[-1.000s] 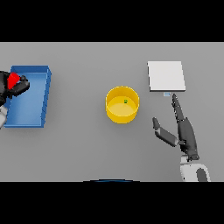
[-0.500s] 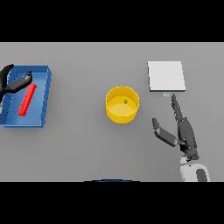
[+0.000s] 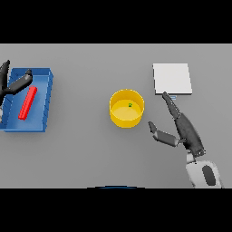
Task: Pick up the red beaker and tilt it to pour out 1 green nut into yellow bowl. Pick up the yellow bowl and place it on the metallic measuring scale.
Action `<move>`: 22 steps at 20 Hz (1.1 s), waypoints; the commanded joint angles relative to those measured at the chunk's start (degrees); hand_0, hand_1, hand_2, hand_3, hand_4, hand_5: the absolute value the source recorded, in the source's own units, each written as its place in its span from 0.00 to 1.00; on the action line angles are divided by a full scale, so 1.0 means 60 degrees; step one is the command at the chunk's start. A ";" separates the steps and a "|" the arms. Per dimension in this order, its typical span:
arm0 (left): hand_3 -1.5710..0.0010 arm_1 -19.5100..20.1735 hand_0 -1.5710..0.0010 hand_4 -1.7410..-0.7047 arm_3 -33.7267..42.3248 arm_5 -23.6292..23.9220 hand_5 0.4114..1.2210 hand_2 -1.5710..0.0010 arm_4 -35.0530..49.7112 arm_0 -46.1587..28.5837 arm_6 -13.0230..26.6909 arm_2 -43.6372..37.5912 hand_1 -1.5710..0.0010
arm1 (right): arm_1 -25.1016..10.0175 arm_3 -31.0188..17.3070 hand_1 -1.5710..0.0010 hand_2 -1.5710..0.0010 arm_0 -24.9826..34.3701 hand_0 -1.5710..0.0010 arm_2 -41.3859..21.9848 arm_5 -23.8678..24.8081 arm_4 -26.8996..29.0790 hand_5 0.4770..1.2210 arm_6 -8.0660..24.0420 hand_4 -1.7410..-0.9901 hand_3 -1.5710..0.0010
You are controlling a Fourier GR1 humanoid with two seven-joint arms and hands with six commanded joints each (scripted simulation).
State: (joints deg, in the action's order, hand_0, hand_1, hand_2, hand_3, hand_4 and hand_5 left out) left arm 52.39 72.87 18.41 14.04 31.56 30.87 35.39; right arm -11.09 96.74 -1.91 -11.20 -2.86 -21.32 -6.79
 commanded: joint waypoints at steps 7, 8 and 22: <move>1.00 -0.0129 1.00 0.91 -0.0066 -0.0011 0.37 1.00 -0.0010 0.0048 -0.0055 0.0075 1.00 | -0.1599 -0.0475 1.00 1.00 0.2129 1.00 -0.1226 -0.1301 -0.2069 0.26 0.0601 0.62 1.00; 1.00 -0.0069 1.00 0.91 0.0052 -0.0026 0.37 1.00 -0.0014 0.0081 0.0044 0.0091 1.00 | -0.1764 -0.0617 1.00 1.00 0.2450 1.00 -0.1500 -0.1520 -0.2402 0.26 0.0591 0.62 1.00; 1.00 -0.0150 1.00 0.91 -0.0075 -0.0076 0.38 1.00 -0.0034 0.0166 0.0002 0.0145 1.00 | -0.1777 -0.3232 1.00 1.00 0.5244 1.00 -0.3299 -0.3216 -0.3529 0.28 -0.0450 0.66 1.00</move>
State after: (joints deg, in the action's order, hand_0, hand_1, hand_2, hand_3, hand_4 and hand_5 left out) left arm 51.48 72.43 17.97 13.83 32.58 30.88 36.26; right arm -21.69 77.35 29.54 -31.01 -22.16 -42.52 -9.32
